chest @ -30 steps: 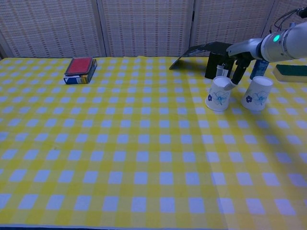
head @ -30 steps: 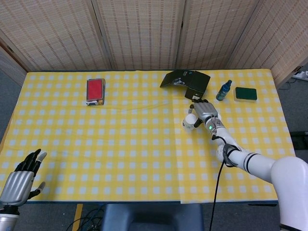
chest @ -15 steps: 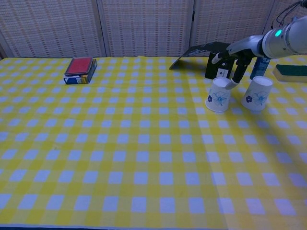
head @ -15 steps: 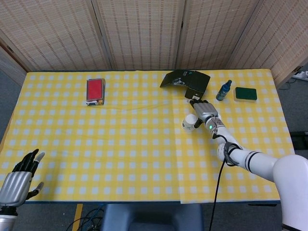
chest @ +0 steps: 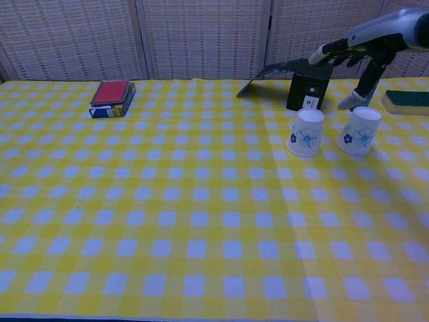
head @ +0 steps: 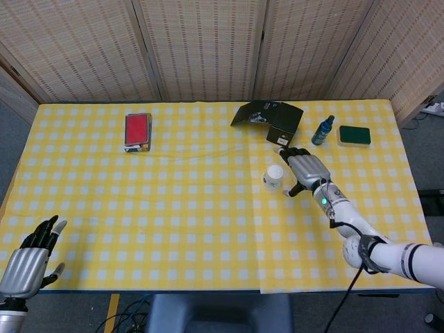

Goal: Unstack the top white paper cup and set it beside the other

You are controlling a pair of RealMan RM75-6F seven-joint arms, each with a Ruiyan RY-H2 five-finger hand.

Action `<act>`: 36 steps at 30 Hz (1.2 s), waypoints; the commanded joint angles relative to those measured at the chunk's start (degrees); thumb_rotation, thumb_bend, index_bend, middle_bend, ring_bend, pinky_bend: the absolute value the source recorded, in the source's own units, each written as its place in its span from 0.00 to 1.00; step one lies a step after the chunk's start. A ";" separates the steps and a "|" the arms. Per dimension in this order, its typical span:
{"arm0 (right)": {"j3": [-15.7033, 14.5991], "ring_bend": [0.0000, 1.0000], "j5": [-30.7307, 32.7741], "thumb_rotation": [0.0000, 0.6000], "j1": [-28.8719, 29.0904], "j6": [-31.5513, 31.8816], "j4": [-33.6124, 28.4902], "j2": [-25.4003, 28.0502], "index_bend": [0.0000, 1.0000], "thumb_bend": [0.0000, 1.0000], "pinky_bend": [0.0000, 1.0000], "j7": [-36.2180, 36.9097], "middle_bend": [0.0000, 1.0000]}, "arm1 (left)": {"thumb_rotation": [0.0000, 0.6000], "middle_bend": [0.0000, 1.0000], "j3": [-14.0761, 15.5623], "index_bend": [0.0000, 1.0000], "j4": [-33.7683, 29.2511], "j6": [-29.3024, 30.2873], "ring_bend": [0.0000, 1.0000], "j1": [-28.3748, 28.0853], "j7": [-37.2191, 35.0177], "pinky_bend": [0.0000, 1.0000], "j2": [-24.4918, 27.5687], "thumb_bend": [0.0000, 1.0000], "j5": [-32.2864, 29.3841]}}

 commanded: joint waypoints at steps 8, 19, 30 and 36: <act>-9.43 0.00 -48.60 1.00 -35.12 38.08 -4.14 5.77 0.00 0.21 0.00 8.55 0.00 | 1.00 0.00 -1.81 0.03 0.51 0.75 0.00 -0.42 -1.83 0.23 0.27 0.32 -1.07; -10.87 0.00 -57.20 1.00 -50.68 53.79 10.20 -4.87 0.00 0.21 0.00 4.00 0.00 | 1.00 0.00 -1.76 0.03 1.37 1.95 0.00 -0.35 -1.87 0.23 -0.28 0.32 0.73; -8.81 0.00 -58.03 1.00 -53.56 51.74 15.78 -7.68 0.00 0.21 0.00 8.43 0.00 | 1.00 0.00 -0.59 0.03 1.14 1.88 0.00 -0.03 -0.53 0.23 -0.80 0.32 2.29; -7.96 0.00 -58.67 1.00 -54.12 50.22 15.43 -7.46 0.00 0.21 0.00 8.38 0.00 | 1.00 0.00 -0.38 0.04 1.52 0.85 0.00 -0.42 0.30 0.23 -1.37 0.32 2.30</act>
